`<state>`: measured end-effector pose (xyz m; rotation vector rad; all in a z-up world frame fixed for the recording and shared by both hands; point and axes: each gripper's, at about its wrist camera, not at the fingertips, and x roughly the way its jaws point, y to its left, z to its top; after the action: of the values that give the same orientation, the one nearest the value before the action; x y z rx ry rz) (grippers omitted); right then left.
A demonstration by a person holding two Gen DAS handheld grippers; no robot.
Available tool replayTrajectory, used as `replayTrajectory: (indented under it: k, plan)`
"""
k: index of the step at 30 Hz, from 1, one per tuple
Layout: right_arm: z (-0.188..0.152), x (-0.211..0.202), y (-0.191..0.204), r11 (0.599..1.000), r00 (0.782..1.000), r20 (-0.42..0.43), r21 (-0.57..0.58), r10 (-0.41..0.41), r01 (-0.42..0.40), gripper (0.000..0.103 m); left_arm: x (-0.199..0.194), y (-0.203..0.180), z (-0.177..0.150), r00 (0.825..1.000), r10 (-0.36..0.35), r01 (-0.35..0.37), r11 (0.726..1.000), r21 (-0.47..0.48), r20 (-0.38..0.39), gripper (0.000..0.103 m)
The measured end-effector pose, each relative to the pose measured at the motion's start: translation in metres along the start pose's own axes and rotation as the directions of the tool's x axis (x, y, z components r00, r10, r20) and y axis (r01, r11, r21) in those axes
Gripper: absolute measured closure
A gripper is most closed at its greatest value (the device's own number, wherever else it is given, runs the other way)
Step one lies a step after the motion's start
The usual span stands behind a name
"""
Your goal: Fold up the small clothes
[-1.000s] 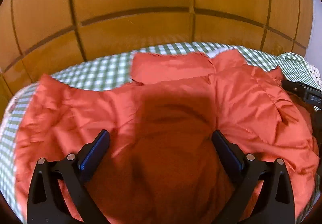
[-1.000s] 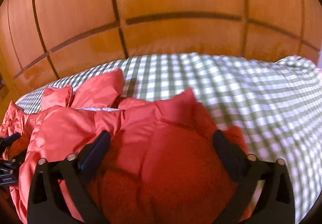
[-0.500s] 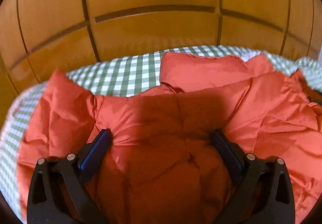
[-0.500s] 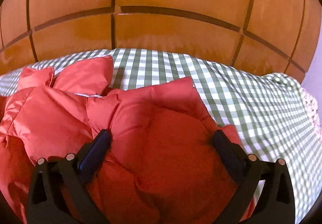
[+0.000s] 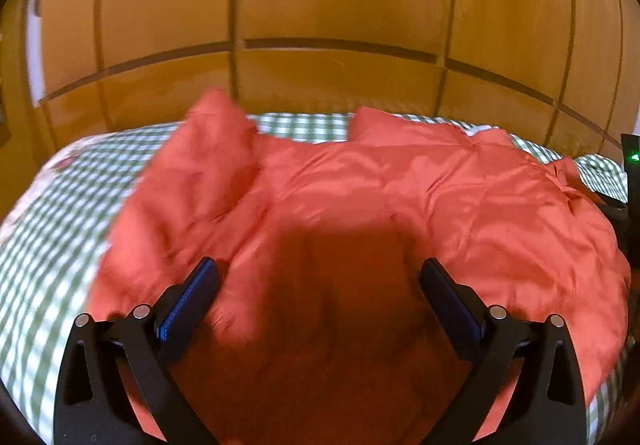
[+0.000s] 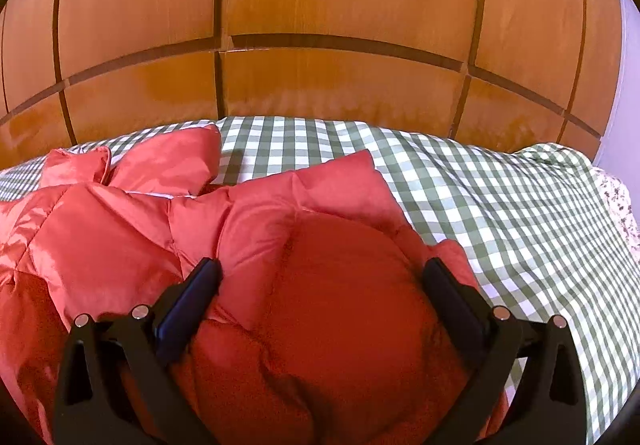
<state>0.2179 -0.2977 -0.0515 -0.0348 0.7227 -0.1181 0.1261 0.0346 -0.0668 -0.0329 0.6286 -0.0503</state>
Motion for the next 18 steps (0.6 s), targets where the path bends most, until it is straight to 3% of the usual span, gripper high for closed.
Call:
replayTrajectory:
  k: [6,10,14,18]
  plan:
    - [-0.009,-0.043,-0.005,1.000,0.999,-0.019,0.001,-0.026,0.026,0.002,-0.042,0.037,-0.020,0.997,0.050,-0.044,0.994,-0.102,0.058,0.003]
    - [-0.033,-0.086,-0.008,0.998,0.998,0.027,0.020,0.057,-0.057,0.002,-0.052,0.066,-0.031,0.995,0.079,-0.064,0.972,-0.226,0.054,0.003]
    - [-0.058,-0.112,-0.005,0.996,0.996,0.048,-0.054,0.072,-0.070,0.002,-0.043,0.096,-0.044,1.000,0.024,-0.027,0.916,-0.401,-0.011,0.003]
    - [-0.079,-0.116,-0.001,0.991,0.998,0.045,-0.127,0.047,-0.041,0.002,-0.036,0.108,-0.055,0.998,-0.037,0.010,0.868,-0.497,-0.044,0.003]
